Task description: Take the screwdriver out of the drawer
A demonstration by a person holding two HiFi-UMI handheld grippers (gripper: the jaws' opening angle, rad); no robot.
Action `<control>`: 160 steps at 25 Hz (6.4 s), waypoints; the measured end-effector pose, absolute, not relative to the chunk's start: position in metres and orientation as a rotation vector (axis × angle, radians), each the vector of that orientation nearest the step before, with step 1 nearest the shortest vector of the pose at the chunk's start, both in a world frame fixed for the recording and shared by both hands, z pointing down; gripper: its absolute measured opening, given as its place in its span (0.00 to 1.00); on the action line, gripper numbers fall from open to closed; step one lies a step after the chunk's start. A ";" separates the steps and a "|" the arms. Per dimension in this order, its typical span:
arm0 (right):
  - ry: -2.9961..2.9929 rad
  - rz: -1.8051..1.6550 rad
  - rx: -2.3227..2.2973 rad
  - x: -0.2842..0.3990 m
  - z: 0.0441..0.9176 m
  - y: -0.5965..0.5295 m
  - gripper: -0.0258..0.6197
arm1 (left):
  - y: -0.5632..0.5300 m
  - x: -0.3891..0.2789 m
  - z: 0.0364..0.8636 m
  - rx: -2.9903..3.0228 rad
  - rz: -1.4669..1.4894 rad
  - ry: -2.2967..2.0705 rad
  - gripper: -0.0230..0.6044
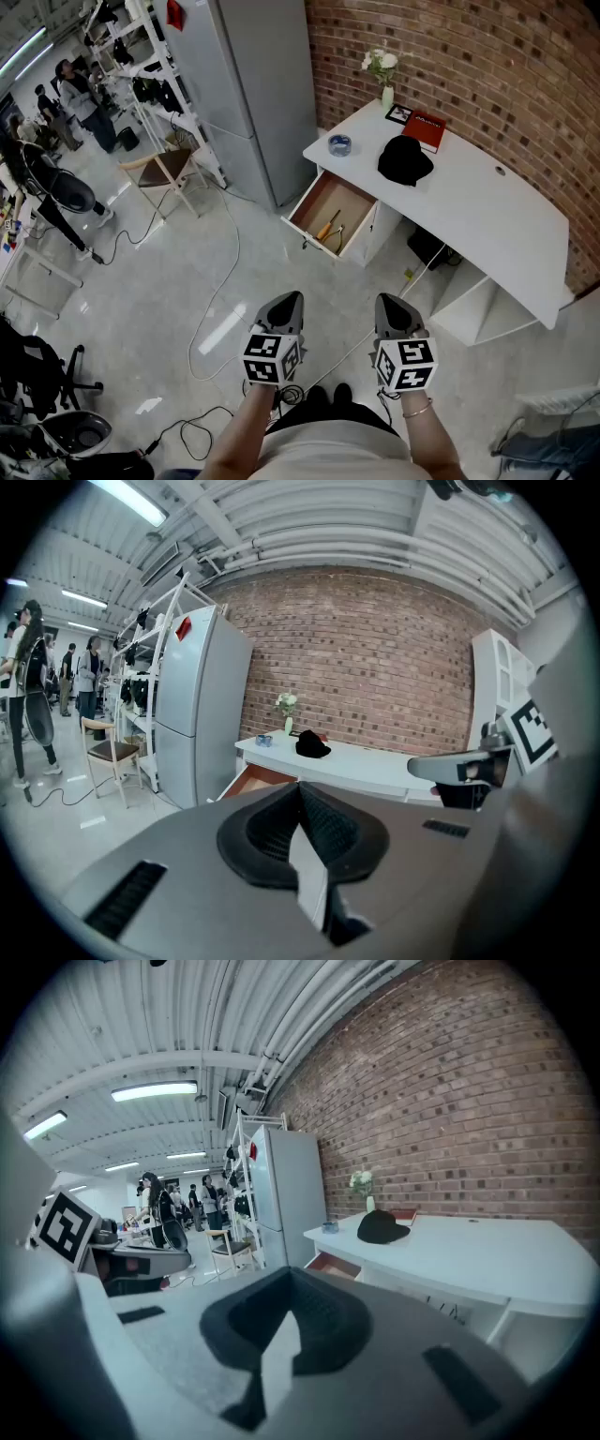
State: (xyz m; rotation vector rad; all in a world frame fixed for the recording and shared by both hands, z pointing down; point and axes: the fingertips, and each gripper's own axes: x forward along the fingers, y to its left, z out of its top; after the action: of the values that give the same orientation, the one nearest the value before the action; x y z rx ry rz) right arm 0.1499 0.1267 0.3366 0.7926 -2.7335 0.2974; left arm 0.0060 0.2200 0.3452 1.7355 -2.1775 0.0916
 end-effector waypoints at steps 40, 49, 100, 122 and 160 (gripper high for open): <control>-2.802 0.244 0.842 0.157 0.320 0.088 0.04 | 0.216 -0.011 0.327 1.657 0.073 -2.340 0.24; -2.762 0.266 0.920 0.105 0.331 0.044 0.04 | 0.169 -0.077 0.342 1.659 0.061 -2.301 0.31; -2.444 0.479 1.247 -0.030 0.449 -0.101 0.04 | -0.094 -0.231 0.500 1.905 0.422 -1.799 0.27; -2.295 0.696 1.354 0.005 0.554 -0.103 0.04 | -0.159 -0.208 0.673 1.835 0.881 -1.559 0.27; -2.195 0.826 1.417 0.015 0.611 -0.118 0.04 | -0.209 -0.217 0.808 1.592 1.168 -1.345 0.26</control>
State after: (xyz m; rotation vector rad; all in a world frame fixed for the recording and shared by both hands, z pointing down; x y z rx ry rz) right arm 0.0153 -0.1181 0.6112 1.4174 -2.1954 0.8262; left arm -0.2172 -0.2092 0.8085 1.5924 -1.3447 1.1679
